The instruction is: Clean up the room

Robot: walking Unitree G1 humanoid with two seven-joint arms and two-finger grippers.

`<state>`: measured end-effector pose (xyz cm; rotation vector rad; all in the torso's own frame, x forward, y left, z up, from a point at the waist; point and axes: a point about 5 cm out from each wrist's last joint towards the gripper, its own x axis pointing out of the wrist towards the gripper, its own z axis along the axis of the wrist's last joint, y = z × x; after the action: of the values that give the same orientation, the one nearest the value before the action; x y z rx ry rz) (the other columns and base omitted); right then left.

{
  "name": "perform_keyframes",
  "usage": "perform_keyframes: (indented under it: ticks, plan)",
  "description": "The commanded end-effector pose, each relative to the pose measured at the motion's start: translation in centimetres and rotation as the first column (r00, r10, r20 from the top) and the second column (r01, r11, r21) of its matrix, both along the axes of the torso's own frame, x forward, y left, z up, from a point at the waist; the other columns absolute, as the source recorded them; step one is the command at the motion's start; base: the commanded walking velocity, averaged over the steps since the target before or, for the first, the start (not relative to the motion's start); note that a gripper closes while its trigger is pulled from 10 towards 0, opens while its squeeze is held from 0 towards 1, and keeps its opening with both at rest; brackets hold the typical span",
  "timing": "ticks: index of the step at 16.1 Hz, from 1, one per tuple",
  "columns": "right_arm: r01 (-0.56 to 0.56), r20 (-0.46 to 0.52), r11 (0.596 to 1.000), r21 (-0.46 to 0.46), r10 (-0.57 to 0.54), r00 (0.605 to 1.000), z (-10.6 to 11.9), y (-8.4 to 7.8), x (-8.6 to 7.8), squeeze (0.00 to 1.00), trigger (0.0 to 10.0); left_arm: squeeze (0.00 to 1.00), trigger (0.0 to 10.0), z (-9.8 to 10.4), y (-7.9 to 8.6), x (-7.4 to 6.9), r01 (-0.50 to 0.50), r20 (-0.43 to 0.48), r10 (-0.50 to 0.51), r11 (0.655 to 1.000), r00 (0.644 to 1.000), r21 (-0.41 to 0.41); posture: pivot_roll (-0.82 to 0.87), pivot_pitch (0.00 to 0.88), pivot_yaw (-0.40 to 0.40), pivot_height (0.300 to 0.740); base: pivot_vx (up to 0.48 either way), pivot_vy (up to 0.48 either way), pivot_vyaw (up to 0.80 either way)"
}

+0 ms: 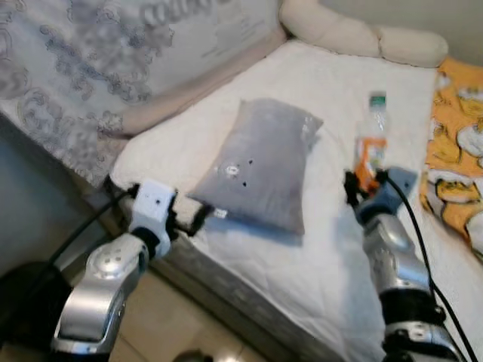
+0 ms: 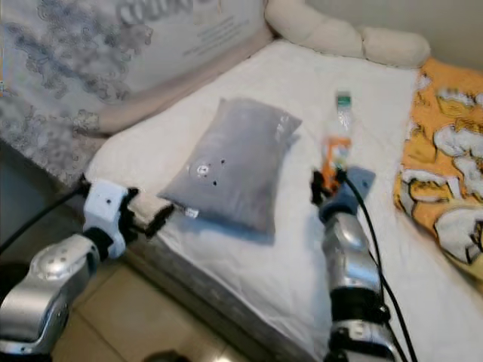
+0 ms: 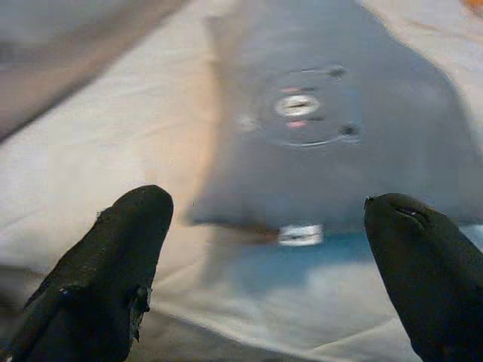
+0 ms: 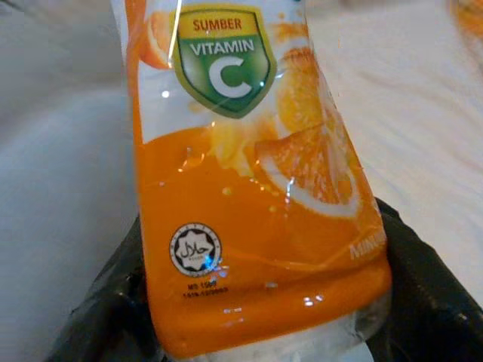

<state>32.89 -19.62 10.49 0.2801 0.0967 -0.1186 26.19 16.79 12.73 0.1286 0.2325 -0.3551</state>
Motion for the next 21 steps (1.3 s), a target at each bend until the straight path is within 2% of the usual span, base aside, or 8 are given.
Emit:
perform_keyframes:
  ticks: [1, 3, 5, 7, 9, 11, 12, 21]
  plan:
    - [-0.032, 0.015, 0.999, 0.018, 0.032, 0.999, 0.4, 0.9, -0.1, 0.0, 10.0, 0.0, 10.0, 0.2, 0.8, -0.1, -0.06, 0.016, 0.06, 0.998, 0.998, 0.009, 0.09, 0.0, -0.001, 0.74, 0.0, 0.0, 0.8]
    - [-0.197, 0.024, 0.98, 0.008, 0.196, 0.98, 0.8, 5.0, -0.6, 0.0, 10.0, 0.0, 10.0, 0.0, 1.0, 0.4, -0.154, 0.033, 0.154, 0.988, 0.988, 0.012, 0.09, 0.0, 0.002, 0.74, 0.0, 0.0, 0.8]
    - [-0.256, -0.026, 0.967, 0.003, 0.256, 0.966, 0.2, 6.2, -2.1, 0.0, 10.0, 0.0, 10.0, 0.1, 0.6, 0.6, -0.154, 0.051, 0.152, 0.987, 0.987, 0.041, 0.11, 0.0, -0.016, 0.74, 0.0, 0.0, 0.8]
    - [-0.26, -0.044, 0.965, 0.01, 0.26, 0.964, 0.1, 6.7, -2.7, 0.0, 10.0, 0.0, 10.0, 0.1, 1.0, 0.9, -0.191, 0.049, 0.188, 0.98, 0.981, 0.049, 0.11, 0.0, -0.013, 0.74, 0.0, 0.0, 0.8]
    - [-0.254, -0.053, 0.967, 0.023, 0.255, 0.965, 0.1, 7.0, -2.9, 0.0, 10.0, 0.0, 10.0, 0.0, 1.0, 1.2, -0.164, 0.067, 0.157, 0.978, 0.985, 0.129, 0.09, 0.0, 0.004, 0.74, 0.0, 0.0, 0.8]
    - [-0.213, -0.068, 0.976, 0.039, 0.215, 0.974, 0.2, 6.5, -2.9, 0.0, 10.0, 0.0, 10.0, -0.3, 0.9, 1.4, -0.181, 0.05, 0.176, 0.978, 0.983, 0.107, 0.08, 0.0, 0.014, 0.74, 0.0, 0.0, 0.8]
    - [-0.204, -0.064, 0.976, 0.083, 0.209, 0.976, 0.5, 6.2, -2.6, 0.0, 10.0, 0.0, 10.0, -0.3, 0.6, 1.6, -0.186, 0.018, 0.185, 0.981, 0.983, 0.057, 0.07, 0.0, 0.022, 0.74, 0.0, 0.0, 0.8]
    - [-0.289, -0.132, 0.955, 0.069, 0.296, 0.946, 0.0, 7.7, -2.8, 0.0, 10.0, 0.0, 10.0, 0.2, 0.5, 2.7, -0.168, 0.08, 0.161, 0.983, 0.984, 0.081, 0.05, 0.0, 0.031, 0.74, 0.0, 0.0, 0.8]
